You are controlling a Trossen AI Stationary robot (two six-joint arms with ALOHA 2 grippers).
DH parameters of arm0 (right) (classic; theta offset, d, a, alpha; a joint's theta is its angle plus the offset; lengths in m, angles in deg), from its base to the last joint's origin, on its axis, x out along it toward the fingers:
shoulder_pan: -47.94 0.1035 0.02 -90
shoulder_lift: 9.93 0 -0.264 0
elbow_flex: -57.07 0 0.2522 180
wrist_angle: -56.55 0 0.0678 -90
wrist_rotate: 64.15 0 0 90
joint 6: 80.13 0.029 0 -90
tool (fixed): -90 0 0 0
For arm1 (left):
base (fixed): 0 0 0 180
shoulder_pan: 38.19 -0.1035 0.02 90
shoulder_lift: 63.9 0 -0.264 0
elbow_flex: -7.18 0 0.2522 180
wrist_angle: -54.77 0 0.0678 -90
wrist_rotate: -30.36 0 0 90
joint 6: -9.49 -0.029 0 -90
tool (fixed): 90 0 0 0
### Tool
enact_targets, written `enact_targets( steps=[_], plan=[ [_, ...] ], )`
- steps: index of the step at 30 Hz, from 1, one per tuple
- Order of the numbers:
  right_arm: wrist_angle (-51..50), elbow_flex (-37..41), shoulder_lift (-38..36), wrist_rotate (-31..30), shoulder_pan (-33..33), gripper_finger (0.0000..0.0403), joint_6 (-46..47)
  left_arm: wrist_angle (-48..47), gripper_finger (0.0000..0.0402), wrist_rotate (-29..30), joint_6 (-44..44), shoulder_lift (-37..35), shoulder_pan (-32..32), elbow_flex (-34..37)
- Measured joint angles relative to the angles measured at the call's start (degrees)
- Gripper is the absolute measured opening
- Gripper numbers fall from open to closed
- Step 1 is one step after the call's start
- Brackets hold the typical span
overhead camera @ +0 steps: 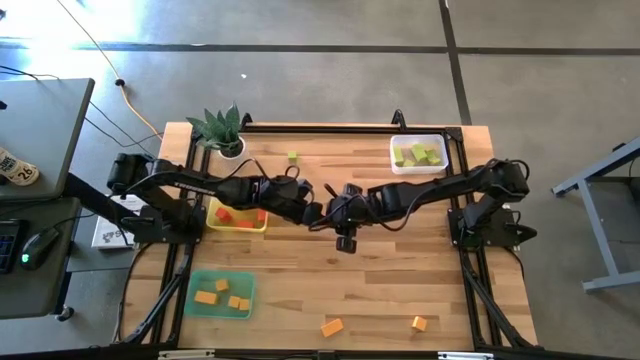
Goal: Sort & place blocks by color
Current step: Put the orange block into the yellow bin
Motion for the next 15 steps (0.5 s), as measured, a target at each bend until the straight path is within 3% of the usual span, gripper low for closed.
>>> enact_targets(
  steps=[15],
  plan=[
    [2.8,0.0,0.8,0.8,0.0,0.0104,0.2,-0.3,0.0195,2.3,-0.6,0.0,-0.2,0.0]
  ],
)
